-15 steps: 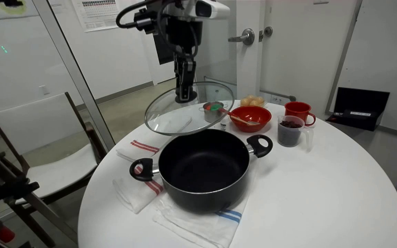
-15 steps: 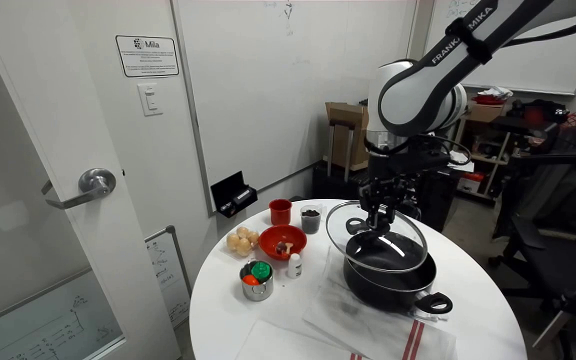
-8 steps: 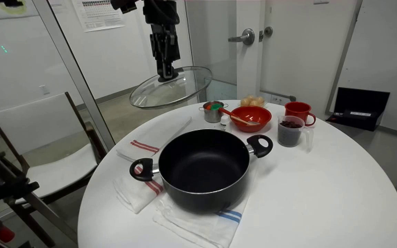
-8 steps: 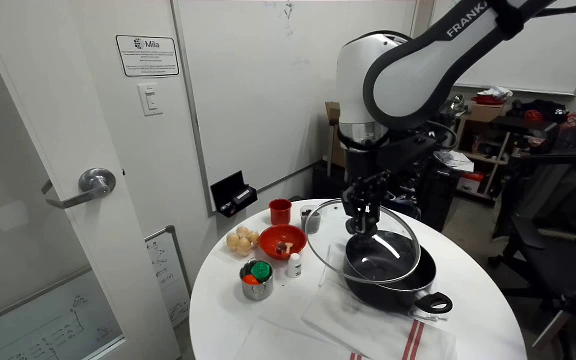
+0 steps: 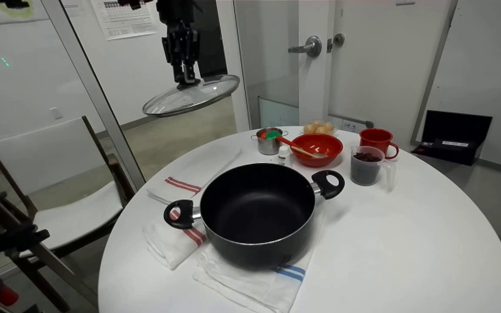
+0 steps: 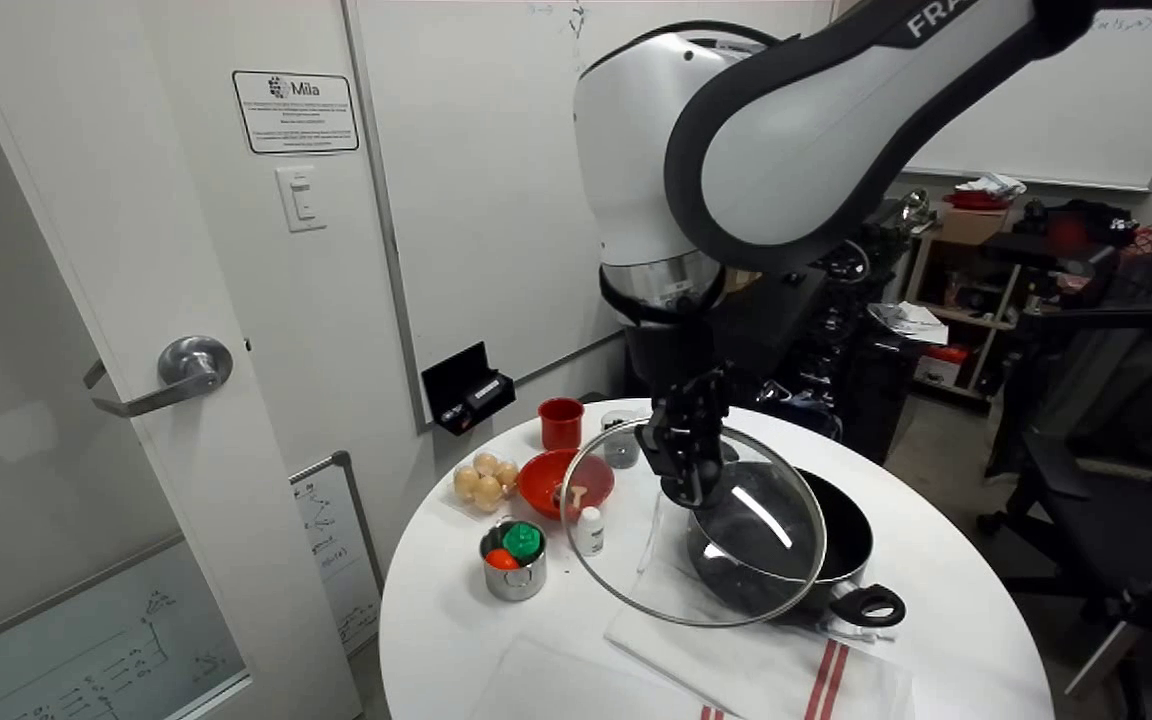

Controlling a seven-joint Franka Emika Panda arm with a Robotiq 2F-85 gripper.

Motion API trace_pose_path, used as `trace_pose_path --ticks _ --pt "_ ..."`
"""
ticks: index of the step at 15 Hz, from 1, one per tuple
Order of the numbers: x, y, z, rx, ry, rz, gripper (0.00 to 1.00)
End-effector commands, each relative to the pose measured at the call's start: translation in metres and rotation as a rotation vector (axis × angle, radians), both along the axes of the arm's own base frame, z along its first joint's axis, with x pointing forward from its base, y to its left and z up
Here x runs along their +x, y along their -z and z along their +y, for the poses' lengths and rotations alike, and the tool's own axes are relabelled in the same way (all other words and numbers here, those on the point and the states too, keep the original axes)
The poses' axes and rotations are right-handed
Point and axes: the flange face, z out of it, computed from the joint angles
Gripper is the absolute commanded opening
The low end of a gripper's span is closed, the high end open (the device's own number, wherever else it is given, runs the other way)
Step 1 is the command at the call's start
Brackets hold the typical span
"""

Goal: Remove the glass lid from the pot.

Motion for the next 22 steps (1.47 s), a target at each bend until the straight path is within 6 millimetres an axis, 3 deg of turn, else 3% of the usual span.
trace_pose_path --ticks 1,5,9,17,22 --pt "0.02 0.007 0.033 -0.041 -0.079 0.038 0.26" --pt "0.032 0.043 0.054 -0.021 -0.116 0.082 0.26" --pt "0.037 0.085 0.064 0.015 -0.152 0.123 0.26" --pt "0.042 0.166 0.06 0.033 -0.196 0.182 0.26" --pt "0.045 0.202 0.062 0.048 -0.234 0.184 0.26"
